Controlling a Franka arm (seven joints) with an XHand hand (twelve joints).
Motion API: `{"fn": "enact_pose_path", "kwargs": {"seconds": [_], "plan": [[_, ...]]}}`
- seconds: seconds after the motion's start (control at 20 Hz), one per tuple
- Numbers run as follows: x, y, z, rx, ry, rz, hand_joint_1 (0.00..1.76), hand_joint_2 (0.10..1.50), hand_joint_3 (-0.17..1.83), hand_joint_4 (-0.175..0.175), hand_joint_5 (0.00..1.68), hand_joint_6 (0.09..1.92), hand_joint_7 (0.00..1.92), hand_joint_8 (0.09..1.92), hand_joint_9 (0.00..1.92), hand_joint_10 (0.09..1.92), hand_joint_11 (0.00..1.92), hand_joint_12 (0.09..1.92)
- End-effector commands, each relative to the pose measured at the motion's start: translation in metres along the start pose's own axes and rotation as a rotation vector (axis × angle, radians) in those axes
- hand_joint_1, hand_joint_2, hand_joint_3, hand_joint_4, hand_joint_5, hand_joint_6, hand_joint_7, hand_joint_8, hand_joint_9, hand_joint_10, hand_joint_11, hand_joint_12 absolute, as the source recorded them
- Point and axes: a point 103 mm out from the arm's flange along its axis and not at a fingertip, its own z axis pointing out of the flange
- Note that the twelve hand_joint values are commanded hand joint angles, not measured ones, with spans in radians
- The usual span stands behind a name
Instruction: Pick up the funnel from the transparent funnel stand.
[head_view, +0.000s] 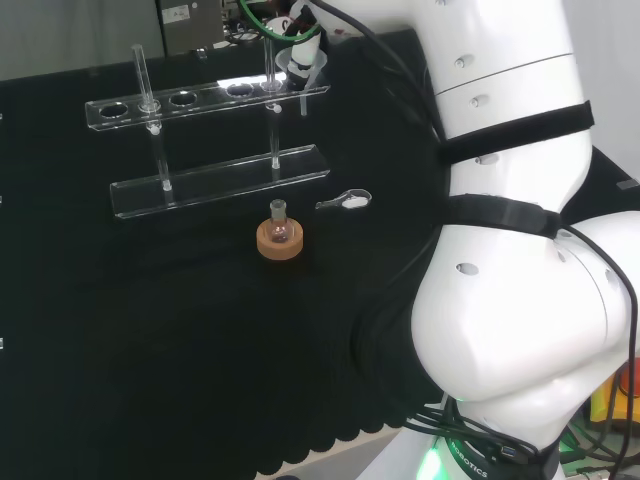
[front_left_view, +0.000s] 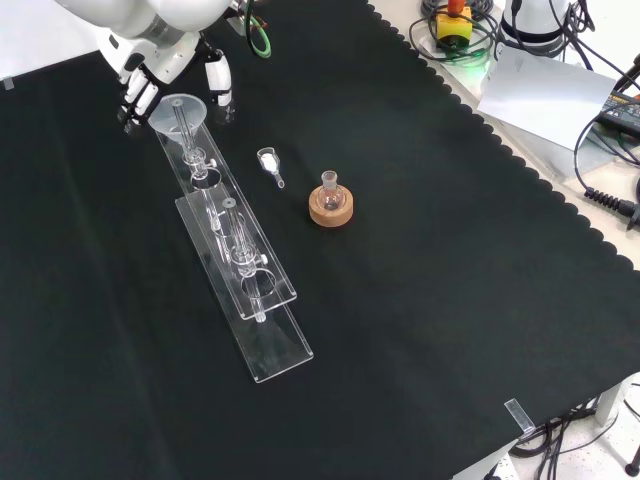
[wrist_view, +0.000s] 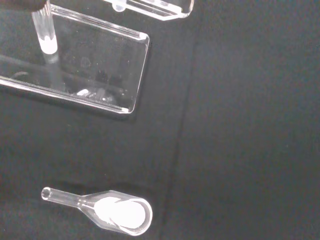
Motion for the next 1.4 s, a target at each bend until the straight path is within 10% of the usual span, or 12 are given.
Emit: {"fn": "enact_pose_path", "kwargs": {"seconds": [0.05,1.4], "plan": [[-0.0005,0.0004,0.0004,0.001,-0.011,0.003,0.61,0.72,0.22,0.073,0.07,0.09,0.0,0.43,0.41,0.73,0.26,1.43],[0.0056,0.0077,-0.0051,-0.054,-0.057,-0.002,0.72,0.7,0.41,0.04,0.34,0.09,0.28,0.62,0.84,0.56,0.35,1.37]]}}
